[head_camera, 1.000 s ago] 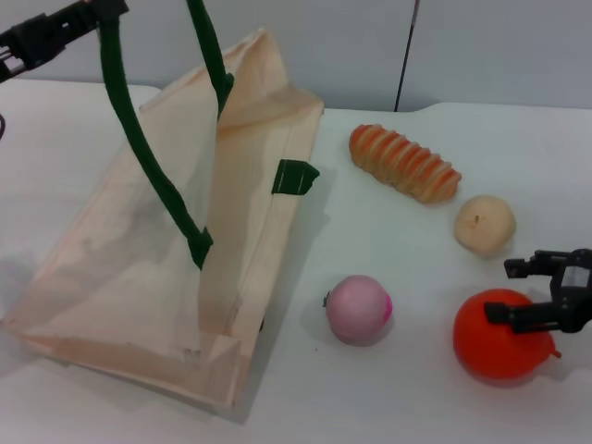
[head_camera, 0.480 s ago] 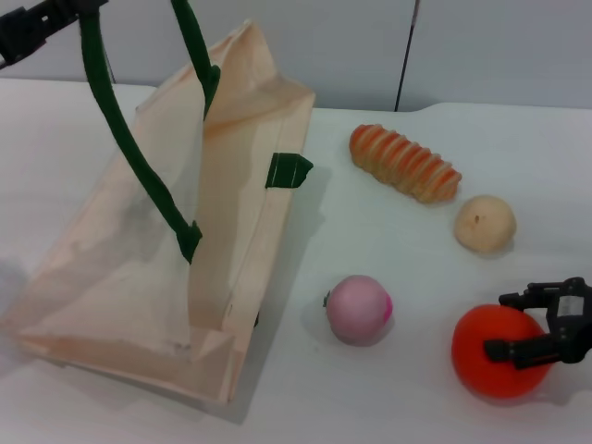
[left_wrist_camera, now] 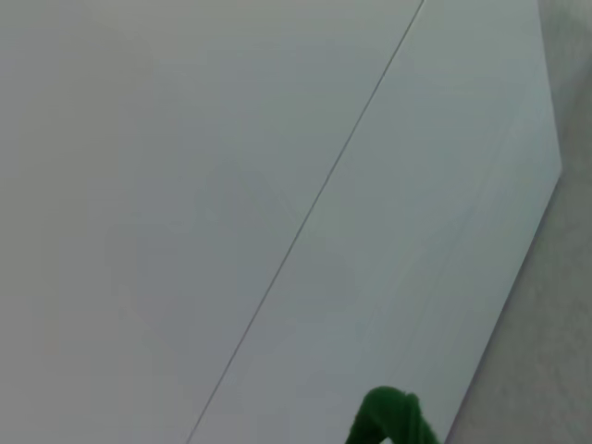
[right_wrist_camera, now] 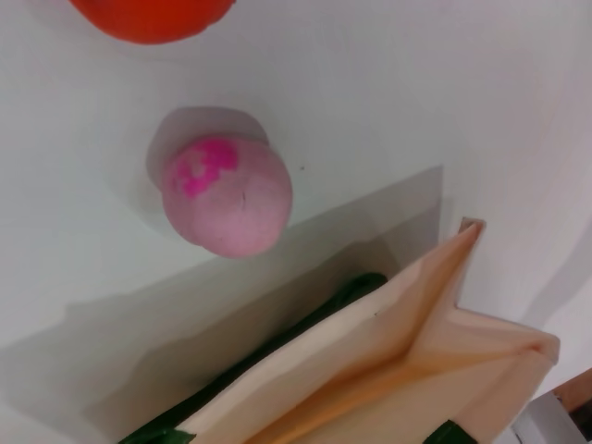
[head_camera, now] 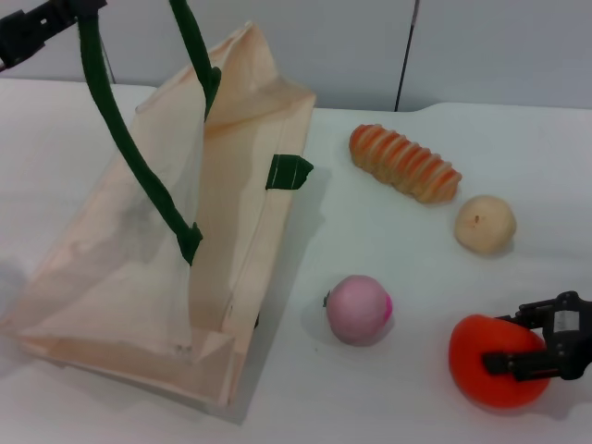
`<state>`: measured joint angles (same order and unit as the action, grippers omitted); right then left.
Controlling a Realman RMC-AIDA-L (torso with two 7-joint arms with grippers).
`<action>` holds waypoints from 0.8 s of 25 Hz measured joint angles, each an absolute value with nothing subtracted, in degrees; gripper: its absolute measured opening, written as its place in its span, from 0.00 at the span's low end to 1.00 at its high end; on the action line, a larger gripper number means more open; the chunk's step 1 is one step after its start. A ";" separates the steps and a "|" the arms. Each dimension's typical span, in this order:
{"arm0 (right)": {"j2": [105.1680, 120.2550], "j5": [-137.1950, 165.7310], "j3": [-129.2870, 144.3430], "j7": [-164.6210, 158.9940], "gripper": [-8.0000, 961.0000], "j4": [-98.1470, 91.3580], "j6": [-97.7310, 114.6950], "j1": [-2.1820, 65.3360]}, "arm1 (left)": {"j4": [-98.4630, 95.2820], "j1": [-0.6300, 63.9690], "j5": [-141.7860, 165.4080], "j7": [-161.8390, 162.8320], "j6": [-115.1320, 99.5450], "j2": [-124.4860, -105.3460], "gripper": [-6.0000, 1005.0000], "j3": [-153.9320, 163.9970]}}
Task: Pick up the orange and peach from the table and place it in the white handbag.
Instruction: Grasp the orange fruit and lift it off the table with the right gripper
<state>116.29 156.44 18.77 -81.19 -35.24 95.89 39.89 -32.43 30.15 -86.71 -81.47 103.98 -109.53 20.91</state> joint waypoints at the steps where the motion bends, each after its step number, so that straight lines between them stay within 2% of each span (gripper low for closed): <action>1: 116.30 156.47 18.80 -81.19 0.83 -35.24 95.84 39.90 | -32.43 30.14 -86.70 -81.47 103.95 -109.55 0.14 20.91; 2: 116.30 156.47 18.82 -81.20 0.83 -35.24 95.82 39.90 | -32.43 30.14 -86.69 -81.47 103.92 -109.58 0.14 20.91; 7: 116.30 156.50 18.89 -81.18 0.65 -35.24 95.89 39.93 | -32.43 30.14 -86.66 -81.47 103.86 -109.61 0.14 20.91; 20: 116.08 156.35 18.98 -80.70 0.51 -35.31 96.58 40.24 | -32.04 30.31 -86.70 -81.42 104.05 -109.43 0.14 20.90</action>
<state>116.08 156.35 18.99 -80.70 -35.31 96.58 40.24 -32.04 30.31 -86.70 -81.42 104.06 -109.43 20.90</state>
